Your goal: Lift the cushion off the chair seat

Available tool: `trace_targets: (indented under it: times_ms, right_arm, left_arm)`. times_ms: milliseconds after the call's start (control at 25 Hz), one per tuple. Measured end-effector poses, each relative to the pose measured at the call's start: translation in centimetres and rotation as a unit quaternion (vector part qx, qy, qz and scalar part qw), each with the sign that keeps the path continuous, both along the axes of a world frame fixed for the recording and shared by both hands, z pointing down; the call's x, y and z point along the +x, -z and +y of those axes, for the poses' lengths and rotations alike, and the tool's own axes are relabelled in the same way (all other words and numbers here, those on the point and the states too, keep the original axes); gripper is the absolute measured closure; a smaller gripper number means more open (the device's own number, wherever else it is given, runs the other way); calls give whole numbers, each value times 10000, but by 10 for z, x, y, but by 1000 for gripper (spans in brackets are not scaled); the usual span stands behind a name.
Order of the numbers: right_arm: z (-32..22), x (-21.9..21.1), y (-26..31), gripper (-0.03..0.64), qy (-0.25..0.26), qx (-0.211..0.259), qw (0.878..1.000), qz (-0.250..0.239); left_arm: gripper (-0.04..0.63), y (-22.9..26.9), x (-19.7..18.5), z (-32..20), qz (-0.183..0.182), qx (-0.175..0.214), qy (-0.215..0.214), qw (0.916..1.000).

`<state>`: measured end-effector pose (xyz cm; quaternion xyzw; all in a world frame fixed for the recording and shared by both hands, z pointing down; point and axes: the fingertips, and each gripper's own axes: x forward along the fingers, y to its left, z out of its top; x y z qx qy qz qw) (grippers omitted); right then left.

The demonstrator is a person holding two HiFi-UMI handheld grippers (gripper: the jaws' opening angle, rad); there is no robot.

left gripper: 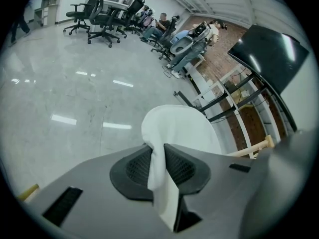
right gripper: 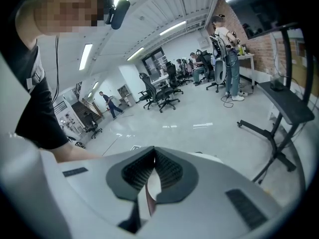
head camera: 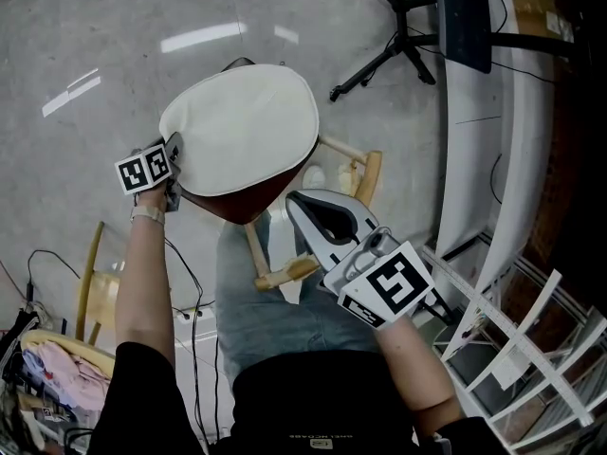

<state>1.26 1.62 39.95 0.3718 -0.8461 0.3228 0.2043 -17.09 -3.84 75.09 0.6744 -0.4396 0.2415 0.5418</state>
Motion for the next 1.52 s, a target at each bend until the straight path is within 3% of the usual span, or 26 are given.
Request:
trace_targets:
  times_ms: [560,1520]
  right_arm:
    - [-10,36,29,611,-70,16,9999,117]
    - [-22,63,96,612,109,551,9980,-291]
  left_arm:
    - [534,69,20,12,-228,90,132,9996]
    - [541,246,94,27,-320,1012,-84,9943]
